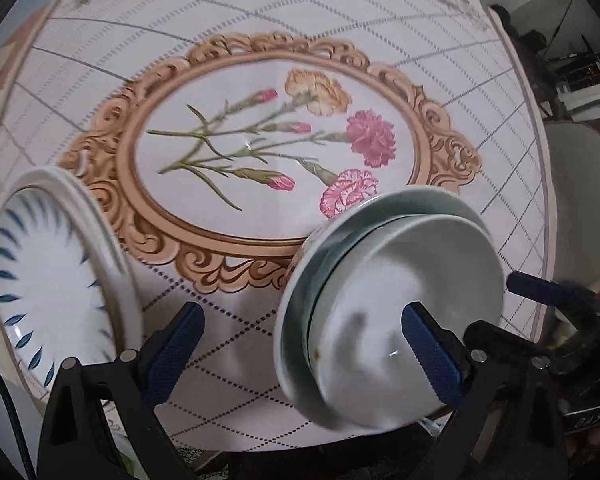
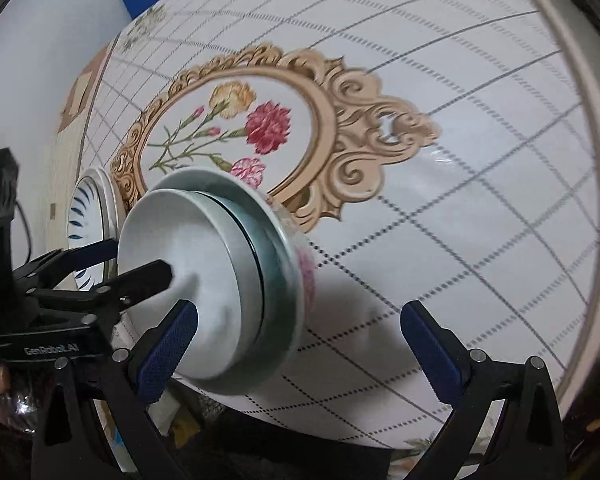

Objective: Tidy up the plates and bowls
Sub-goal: 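Lift the nested bowls with both grippers and tilt them up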

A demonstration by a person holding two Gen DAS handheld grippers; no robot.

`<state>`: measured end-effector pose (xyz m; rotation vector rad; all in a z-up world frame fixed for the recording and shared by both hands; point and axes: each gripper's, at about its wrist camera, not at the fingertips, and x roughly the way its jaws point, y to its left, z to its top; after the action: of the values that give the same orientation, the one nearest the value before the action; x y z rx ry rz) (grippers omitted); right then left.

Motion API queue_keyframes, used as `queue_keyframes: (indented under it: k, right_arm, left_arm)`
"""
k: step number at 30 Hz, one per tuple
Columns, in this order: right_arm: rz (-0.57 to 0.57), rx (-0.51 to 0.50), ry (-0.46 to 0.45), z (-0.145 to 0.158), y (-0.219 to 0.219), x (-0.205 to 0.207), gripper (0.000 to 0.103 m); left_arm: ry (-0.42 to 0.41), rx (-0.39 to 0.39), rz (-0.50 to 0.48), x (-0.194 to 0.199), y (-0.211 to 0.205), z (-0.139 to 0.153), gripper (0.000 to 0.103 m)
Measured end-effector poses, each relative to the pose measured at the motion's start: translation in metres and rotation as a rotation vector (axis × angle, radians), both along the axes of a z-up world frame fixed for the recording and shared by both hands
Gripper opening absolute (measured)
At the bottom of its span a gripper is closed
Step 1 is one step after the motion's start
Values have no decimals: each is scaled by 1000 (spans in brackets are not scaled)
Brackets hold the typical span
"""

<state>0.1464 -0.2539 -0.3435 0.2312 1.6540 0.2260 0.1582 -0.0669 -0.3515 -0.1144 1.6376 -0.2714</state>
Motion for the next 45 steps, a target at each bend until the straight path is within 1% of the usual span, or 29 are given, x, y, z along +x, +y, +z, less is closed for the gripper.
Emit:
queue_keyframes:
  k: [2, 3, 4, 5, 6, 8, 9, 11, 12, 15, 18, 24, 28, 34, 36, 41, 45]
  right_arm:
    - [9, 11, 25, -11, 3, 5, 97]
    - [14, 19, 37, -15, 4, 6, 96]
    - [17, 22, 48, -19, 6, 8, 91]
    - [20, 25, 58, -23, 7, 10, 87]
    - [23, 34, 67, -27, 9, 12, 85]
    - [24, 58, 77, -32, 11, 14, 70]
    - [22, 66, 87, -35, 12, 15, 66]
    - [28, 87, 101, -39, 16, 18, 52]
    - [35, 80, 101, -41, 18, 19, 50]
    - [41, 88, 100, -43, 21, 21, 49]
    - [52, 98, 90, -45, 21, 21, 46]
    - [58, 85, 94, -40, 20, 22, 43]
    - [62, 83, 109, -38, 20, 22, 40]
    - [70, 75, 109, -31, 20, 24, 38]
    - [61, 71, 112, -33, 19, 26, 36]
    - [87, 41, 119, -35, 25, 30, 36]
    - [80, 36, 123, -38, 28, 30, 37]
  left_arm:
    - [27, -19, -18, 2, -4, -9, 88]
    - [42, -26, -26, 3, -6, -14, 81]
    - [50, -28, -30, 3, -8, -17, 73]
    - [54, -27, -40, 3, -11, -21, 71]
    - [61, -47, -42, 4, -13, -23, 69]
    - [64, -76, -31, 5, -15, -23, 63]
    - [69, -86, -29, 5, -17, -23, 60]
    - [74, -89, -28, 9, -19, -25, 60]
    - [73, -93, -29, 9, -19, -25, 60]
    - [63, -96, -27, 9, -22, -25, 58]
    - [56, -89, -16, 8, -12, -19, 56]
    - [33, -41, -14, 5, -11, -11, 48]
    - [28, -16, -19, 1, -11, -7, 47]
    - [27, -14, -3, -1, -5, -4, 47]
    - [33, -1, -6, -1, -5, -7, 47]
    - [37, 8, -10, -2, -8, -9, 46]
    - [57, 20, -18, -2, -13, -13, 50]
